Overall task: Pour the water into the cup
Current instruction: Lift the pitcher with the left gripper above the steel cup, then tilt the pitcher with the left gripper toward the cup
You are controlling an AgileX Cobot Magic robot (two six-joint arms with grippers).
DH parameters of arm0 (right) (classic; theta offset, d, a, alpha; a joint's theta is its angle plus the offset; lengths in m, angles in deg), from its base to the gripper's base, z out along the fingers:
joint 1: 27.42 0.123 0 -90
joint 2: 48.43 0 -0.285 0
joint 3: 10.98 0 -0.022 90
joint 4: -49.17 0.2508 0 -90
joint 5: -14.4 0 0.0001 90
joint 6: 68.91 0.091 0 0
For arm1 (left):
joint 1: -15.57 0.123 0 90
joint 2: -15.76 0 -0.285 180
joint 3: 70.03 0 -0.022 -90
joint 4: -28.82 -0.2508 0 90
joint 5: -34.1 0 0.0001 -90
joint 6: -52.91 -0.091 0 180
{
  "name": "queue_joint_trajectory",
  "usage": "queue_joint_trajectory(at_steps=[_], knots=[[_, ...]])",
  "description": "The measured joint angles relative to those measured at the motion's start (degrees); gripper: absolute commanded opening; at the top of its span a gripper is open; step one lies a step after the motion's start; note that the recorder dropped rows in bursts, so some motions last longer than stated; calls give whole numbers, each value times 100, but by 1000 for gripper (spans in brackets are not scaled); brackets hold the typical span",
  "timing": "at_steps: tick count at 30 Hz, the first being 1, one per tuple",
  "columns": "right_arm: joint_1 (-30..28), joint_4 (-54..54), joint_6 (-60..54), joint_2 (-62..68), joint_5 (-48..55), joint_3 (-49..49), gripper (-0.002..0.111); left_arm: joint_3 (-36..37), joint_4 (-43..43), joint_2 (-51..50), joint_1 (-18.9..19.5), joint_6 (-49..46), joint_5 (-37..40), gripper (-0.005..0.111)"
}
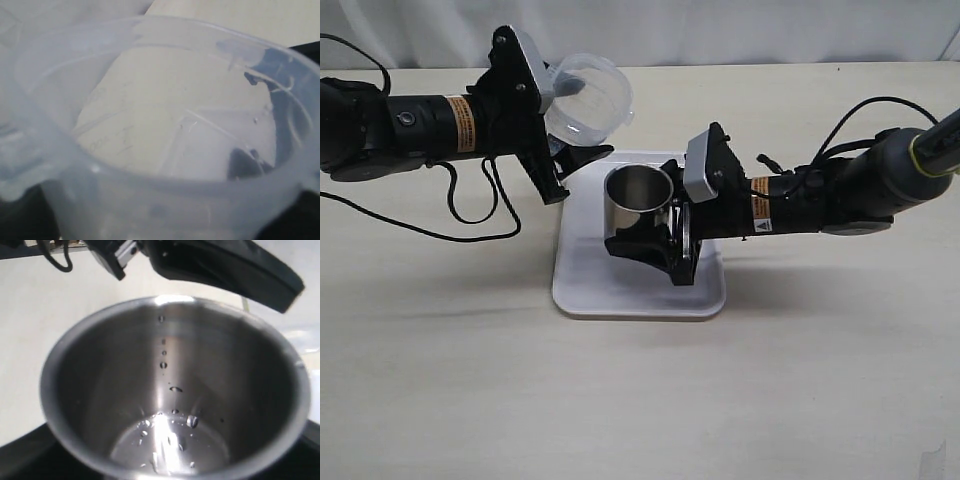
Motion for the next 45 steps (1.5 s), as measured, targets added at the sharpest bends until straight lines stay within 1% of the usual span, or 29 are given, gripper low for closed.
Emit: queue_joint_trajectory(at_steps=[5, 14, 27, 39, 45], knots=[[0, -270, 0, 0, -230, -64, 4, 0, 49, 0, 0, -141, 0, 0], [0, -435, -21, 0, -262, -91, 4, 0, 85, 0, 0, -156, 0, 0], [0, -919, -43, 527, -627, -686, 4, 0, 85, 0, 0, -187, 0, 0], [0, -932, 5, 541, -659, -735, 4, 0, 85, 0, 0, -804, 0, 0], [0, -932, 5, 541, -668, -735, 4, 0, 85, 0, 0, -1189, -118, 0]])
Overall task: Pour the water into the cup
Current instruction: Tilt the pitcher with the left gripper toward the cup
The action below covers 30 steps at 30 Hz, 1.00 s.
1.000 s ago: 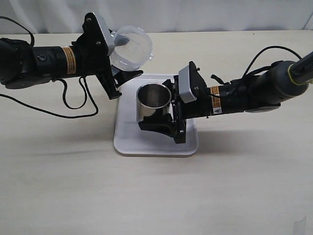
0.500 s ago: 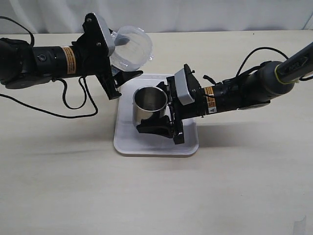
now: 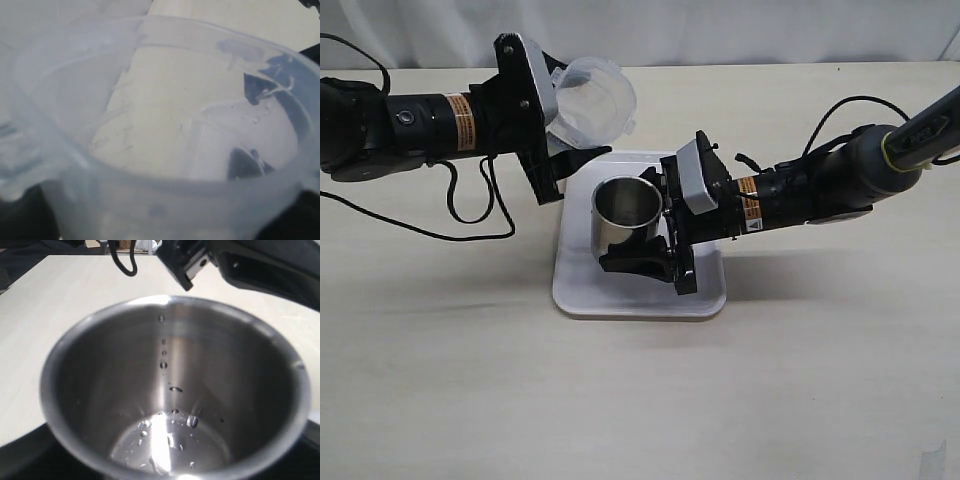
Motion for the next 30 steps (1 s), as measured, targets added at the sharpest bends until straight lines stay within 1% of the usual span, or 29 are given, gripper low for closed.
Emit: queue_joint_trajectory(at_steps=[15, 30], knots=[[0, 0, 8, 0, 0, 0, 4, 0, 0, 0, 0, -949, -216, 0], [0, -91, 8, 0, 0, -61, 4, 0, 80, 0, 0, -1175, -299, 0]])
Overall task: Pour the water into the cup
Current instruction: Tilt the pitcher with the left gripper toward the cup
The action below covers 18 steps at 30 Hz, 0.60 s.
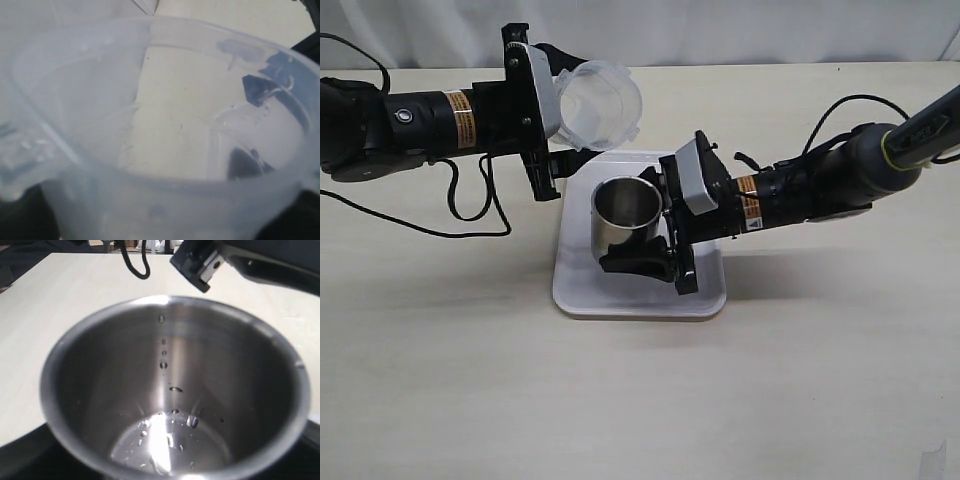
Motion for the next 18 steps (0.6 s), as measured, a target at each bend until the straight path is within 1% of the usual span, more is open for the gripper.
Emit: queue_joint_trajectory(at_steps=[6, 18], knots=[[0, -72, 0, 55, -15, -181, 4, 0, 28, 0, 0, -51, 0, 0], [0, -147, 0, 263, -29, -340, 4, 0, 28, 0, 0, -632, 0, 0]])
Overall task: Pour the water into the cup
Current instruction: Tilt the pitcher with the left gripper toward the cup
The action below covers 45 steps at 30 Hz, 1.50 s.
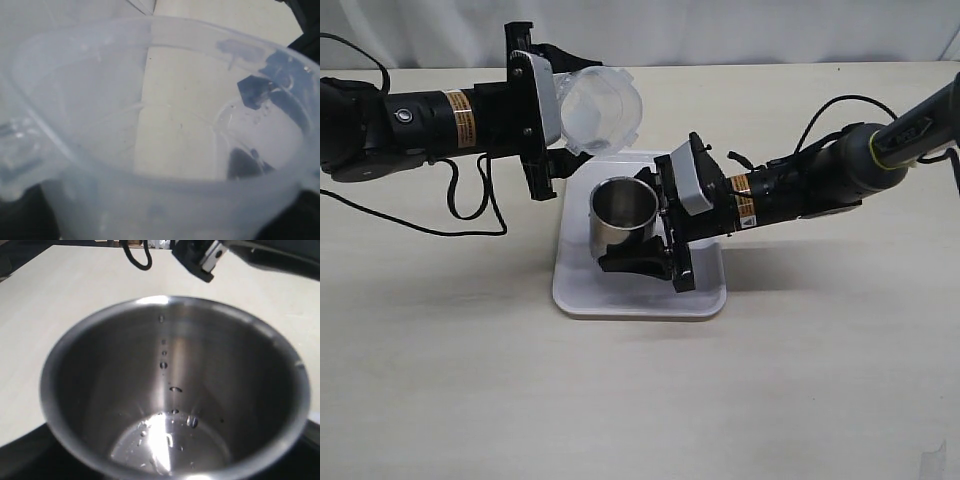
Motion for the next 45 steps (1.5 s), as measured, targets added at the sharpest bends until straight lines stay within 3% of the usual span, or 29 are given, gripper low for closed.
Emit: queue_joint_trajectory(at_steps=[45], knots=[[0, -276, 231, 0, 0, -528, 4, 0, 34, 0, 0, -916, 0, 0]])
